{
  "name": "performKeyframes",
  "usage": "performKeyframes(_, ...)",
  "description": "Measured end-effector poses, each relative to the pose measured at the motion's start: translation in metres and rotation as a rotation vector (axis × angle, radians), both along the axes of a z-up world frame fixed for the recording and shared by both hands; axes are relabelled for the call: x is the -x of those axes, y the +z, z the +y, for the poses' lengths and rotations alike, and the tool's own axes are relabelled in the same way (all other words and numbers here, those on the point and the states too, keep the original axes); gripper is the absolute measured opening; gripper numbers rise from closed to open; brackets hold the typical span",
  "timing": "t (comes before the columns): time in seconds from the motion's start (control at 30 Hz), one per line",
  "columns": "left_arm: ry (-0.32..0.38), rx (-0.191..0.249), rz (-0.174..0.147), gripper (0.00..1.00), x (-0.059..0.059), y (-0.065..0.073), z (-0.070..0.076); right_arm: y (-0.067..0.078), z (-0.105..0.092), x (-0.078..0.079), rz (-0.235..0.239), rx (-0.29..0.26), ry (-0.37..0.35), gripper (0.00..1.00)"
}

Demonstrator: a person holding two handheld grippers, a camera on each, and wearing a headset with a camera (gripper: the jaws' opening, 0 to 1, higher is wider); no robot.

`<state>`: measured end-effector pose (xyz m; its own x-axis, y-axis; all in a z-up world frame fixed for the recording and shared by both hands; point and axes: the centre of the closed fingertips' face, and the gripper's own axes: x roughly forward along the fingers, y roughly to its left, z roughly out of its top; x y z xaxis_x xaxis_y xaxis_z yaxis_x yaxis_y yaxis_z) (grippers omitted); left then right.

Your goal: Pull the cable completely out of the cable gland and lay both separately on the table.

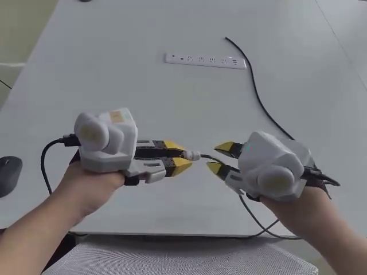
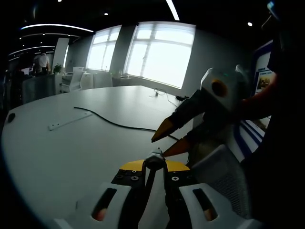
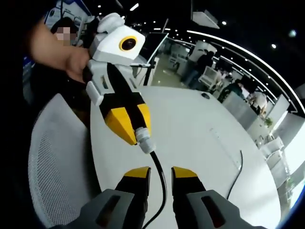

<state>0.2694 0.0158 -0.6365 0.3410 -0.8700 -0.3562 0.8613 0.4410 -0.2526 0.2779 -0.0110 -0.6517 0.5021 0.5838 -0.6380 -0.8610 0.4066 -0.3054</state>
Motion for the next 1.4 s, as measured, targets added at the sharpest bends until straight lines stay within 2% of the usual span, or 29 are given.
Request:
performKeyframes(0.23, -0.003, -0.003, 0.002, 0.15, 0.000, -0.001, 0.000, 0.000, 0.010, 0.000, -0.035, 0.035, 0.059, 0.09)
performKeyframes(0.37, -0.002, -0.002, 0.001, 0.15, 0.000, 0.000, -0.001, 0.004, 0.013, -0.001, -0.042, 0.031, 0.074, 0.05)
performKeyframes(0.57, -0.008, -0.008, 0.000, 0.15, 0.001, 0.000, -0.002, 0.001, 0.014, 0.002, -0.059, 0.060, 0.106, 0.02)
performKeyframes(0.7, -0.011, -0.007, 0.001, 0.15, 0.001, 0.000, -0.002, 0.001, 0.013, 0.002, -0.062, 0.059, 0.111, 0.01)
performKeyframes(1.17, -0.011, -0.004, -0.006, 0.15, 0.000, 0.001, -0.005, -0.001, 0.010, -0.001, -0.049, 0.035, 0.073, 0.00)
performKeyframes(1.2, -0.011, -0.005, -0.007, 0.15, 0.000, 0.001, -0.005, -0.003, 0.007, -0.002, -0.046, 0.047, 0.059, 0.00)
performKeyframes(1.4, -0.008, -0.002, -0.004, 0.15, -0.002, 0.001, -0.002, -0.013, -0.008, -0.007, 0.010, 0.021, -0.014, 0.00)
